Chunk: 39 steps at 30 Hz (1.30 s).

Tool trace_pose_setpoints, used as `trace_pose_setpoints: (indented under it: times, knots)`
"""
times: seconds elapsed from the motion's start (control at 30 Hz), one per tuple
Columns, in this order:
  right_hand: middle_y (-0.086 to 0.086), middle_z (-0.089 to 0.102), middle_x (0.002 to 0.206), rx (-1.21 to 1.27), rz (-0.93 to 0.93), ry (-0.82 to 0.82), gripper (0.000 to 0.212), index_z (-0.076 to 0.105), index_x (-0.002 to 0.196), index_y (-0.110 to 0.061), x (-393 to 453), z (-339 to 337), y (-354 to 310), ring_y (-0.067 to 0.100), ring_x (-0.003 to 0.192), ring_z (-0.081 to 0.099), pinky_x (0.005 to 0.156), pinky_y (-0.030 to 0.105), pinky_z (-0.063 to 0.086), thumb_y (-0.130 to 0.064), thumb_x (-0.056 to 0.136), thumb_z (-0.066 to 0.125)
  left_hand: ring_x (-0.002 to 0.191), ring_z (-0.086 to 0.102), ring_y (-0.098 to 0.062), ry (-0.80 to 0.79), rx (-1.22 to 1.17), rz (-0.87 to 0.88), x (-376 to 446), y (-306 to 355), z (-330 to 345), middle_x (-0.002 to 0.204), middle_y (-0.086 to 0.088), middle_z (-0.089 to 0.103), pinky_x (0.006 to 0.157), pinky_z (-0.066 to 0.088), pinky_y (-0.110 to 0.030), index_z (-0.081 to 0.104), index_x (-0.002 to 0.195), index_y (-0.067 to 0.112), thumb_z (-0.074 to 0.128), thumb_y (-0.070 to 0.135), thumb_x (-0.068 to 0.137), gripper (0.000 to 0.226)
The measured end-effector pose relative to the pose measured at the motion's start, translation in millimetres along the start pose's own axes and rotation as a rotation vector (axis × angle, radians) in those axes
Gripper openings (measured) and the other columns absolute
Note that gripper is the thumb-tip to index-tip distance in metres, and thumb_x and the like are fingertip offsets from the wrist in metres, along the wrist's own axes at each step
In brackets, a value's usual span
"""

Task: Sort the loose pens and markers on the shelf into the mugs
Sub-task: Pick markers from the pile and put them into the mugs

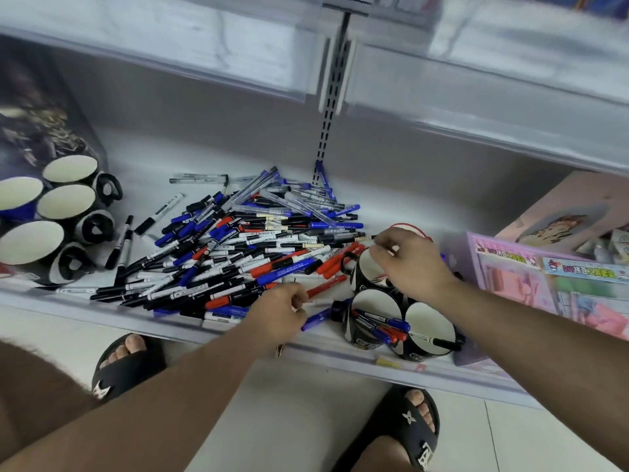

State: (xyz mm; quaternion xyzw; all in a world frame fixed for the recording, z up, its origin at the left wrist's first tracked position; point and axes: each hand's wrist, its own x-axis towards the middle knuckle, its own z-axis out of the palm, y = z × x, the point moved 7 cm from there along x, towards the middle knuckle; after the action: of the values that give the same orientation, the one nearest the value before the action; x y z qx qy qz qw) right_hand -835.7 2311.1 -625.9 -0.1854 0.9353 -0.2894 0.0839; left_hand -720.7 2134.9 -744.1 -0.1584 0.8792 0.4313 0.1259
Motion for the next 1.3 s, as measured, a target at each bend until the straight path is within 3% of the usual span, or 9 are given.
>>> trace_pose_setpoints:
  times: [0.17, 0.27, 0.47, 0.6, 0.67, 0.77, 0.87, 1.0, 1.3]
  knots:
    - [-0.002, 0.054, 0.118, -0.357, -0.157, -0.446, 0.041, 0.055, 0.127, -0.024, 6, 77, -37, 0.017, 0.107, 0.055, 0.086, 0.035, 0.05, -0.042, 0.09, 0.061, 0.088, 0.062, -0.019, 0.029, 0.034, -0.066, 9, -24, -29, 0.098, 0.002, 0.062, 0.08, 0.054, -0.034, 0.06, 0.109, 0.02, 0.058, 0.01, 0.088, 0.023]
    - [0.006, 0.048, 0.132, -0.613, -0.183, -0.569, 0.057, 0.047, 0.135, -0.02, 13, 113, -40, 0.026, 0.123, 0.047, 0.1, 0.04, 0.045, -0.041, 0.086, 0.067, 0.099, 0.058, -0.019, 0.063, 0.132, -0.114, 14, -39, -47, 0.112, 0.0, 0.059, 0.084, 0.053, -0.032, 0.059, 0.121, 0.021, 0.06, 0.015, 0.085, 0.037]
    - [0.01, 0.035, 0.146, -0.739, -0.113, -0.632, 0.092, 0.031, 0.147, -0.019, 16, 171, -34, 0.031, 0.134, 0.033, 0.112, 0.047, 0.031, -0.044, 0.072, 0.078, 0.131, 0.037, -0.024, 0.1, 0.417, -0.141, 29, -63, -71, 0.14, -0.002, 0.041, 0.11, 0.034, -0.045, 0.036, 0.142, 0.028, 0.07, 0.048, 0.07, 0.082]
    - [0.015, 0.004, 0.162, -0.757, -0.134, -0.669, 0.12, 0.004, 0.155, -0.023, 7, 203, -33, 0.037, 0.148, 0.006, 0.12, 0.054, 0.01, -0.052, 0.068, 0.081, 0.149, 0.001, -0.036, -0.02, 0.72, -0.192, 50, -91, -82, 0.162, -0.012, -0.001, 0.117, 0.007, -0.059, -0.004, 0.155, 0.022, 0.065, 0.088, 0.051, 0.14]
    - [0.015, -0.008, 0.163, -0.721, -0.136, -0.652, 0.124, -0.003, 0.156, -0.024, 5, 212, -37, 0.037, 0.15, -0.003, 0.121, 0.055, 0.004, -0.057, 0.069, 0.079, 0.147, -0.017, -0.039, -0.115, 0.788, -0.218, 63, -104, -80, 0.159, -0.016, -0.024, 0.115, -0.002, -0.065, -0.023, 0.151, 0.019, 0.062, 0.093, 0.047, 0.153]
    - [0.012, -0.006, 0.162, -0.61, -0.126, -0.563, 0.113, -0.003, 0.155, -0.024, 5, 212, -44, 0.034, 0.15, -0.001, 0.12, 0.052, 0.004, -0.057, 0.077, 0.071, 0.143, -0.026, -0.043, -0.185, 0.771, -0.243, 81, -112, -72, 0.151, -0.018, -0.04, 0.113, 0.001, -0.07, -0.03, 0.148, 0.019, 0.069, 0.087, 0.046, 0.158]
    - [0.009, 0.002, 0.162, -0.53, -0.133, -0.499, 0.101, 0.002, 0.155, -0.024, 6, 206, -47, 0.032, 0.149, 0.005, 0.12, 0.049, 0.007, -0.053, 0.083, 0.066, 0.145, -0.016, -0.047, -0.154, 0.855, -0.218, 88, -113, -66, 0.155, -0.021, -0.033, 0.113, 0.01, -0.069, -0.021, 0.152, 0.021, 0.067, 0.089, 0.045, 0.154]
    - [0.006, 0.013, 0.159, -0.451, -0.118, -0.457, 0.087, 0.012, 0.153, -0.025, 5, 200, -42, 0.029, 0.147, 0.013, 0.121, 0.047, 0.01, -0.049, 0.087, 0.063, 0.139, 0.019, -0.043, -0.074, 0.909, -0.1, 91, -109, -66, 0.153, -0.019, 0.006, 0.112, 0.026, -0.059, 0.008, 0.151, 0.026, 0.067, 0.089, 0.044, 0.137]
    - [0.001, 0.034, 0.149, -0.297, 0.045, -0.435, 0.068, 0.03, 0.148, -0.025, -9, 208, -33, 0.023, 0.138, 0.033, 0.116, 0.041, 0.024, -0.042, 0.089, 0.06, 0.134, 0.031, -0.035, -0.093, 0.838, 0.044, 92, -104, -68, 0.145, -0.012, 0.033, 0.11, 0.031, -0.056, 0.024, 0.146, 0.034, 0.074, 0.052, 0.072, 0.091]
